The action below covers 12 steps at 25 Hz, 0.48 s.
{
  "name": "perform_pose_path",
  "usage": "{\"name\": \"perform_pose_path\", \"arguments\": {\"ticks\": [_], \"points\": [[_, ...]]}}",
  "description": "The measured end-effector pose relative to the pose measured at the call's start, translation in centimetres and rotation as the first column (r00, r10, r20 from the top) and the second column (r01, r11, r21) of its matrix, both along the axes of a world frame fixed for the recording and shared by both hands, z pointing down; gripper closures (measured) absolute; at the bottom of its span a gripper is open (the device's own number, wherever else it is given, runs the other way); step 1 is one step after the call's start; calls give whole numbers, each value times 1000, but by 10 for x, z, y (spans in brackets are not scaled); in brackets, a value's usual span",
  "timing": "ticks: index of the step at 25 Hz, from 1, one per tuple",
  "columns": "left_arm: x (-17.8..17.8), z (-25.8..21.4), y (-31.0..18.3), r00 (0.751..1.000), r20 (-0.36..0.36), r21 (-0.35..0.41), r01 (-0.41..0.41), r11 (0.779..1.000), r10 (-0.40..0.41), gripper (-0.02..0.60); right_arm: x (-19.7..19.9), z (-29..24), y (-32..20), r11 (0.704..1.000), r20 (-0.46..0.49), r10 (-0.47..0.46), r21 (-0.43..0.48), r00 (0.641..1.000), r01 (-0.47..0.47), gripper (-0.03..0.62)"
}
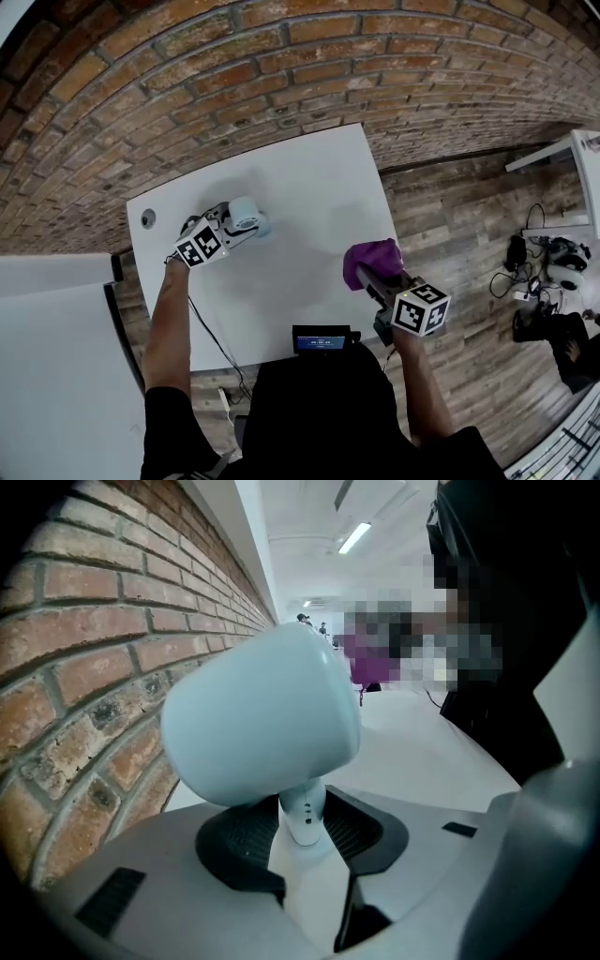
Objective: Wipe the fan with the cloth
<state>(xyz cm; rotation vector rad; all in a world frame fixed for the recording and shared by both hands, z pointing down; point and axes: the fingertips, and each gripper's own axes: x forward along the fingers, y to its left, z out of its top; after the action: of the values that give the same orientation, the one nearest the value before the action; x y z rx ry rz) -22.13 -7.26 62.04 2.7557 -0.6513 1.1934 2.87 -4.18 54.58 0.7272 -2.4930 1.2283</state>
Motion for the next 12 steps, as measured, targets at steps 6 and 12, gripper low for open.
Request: {"name": "perform_pose_path", "arguments": {"ticks": [6,12], "points": [[2,0,-1,1000,-14,-32,24,999,-25,390,-4,-1,0,1000,3,-7,2,1000,7,532],[-6,-3,16,973,-105,-43,201,979,-205,351,-9,-2,-3,1000,31,-13,-4,999,13,532]]}}
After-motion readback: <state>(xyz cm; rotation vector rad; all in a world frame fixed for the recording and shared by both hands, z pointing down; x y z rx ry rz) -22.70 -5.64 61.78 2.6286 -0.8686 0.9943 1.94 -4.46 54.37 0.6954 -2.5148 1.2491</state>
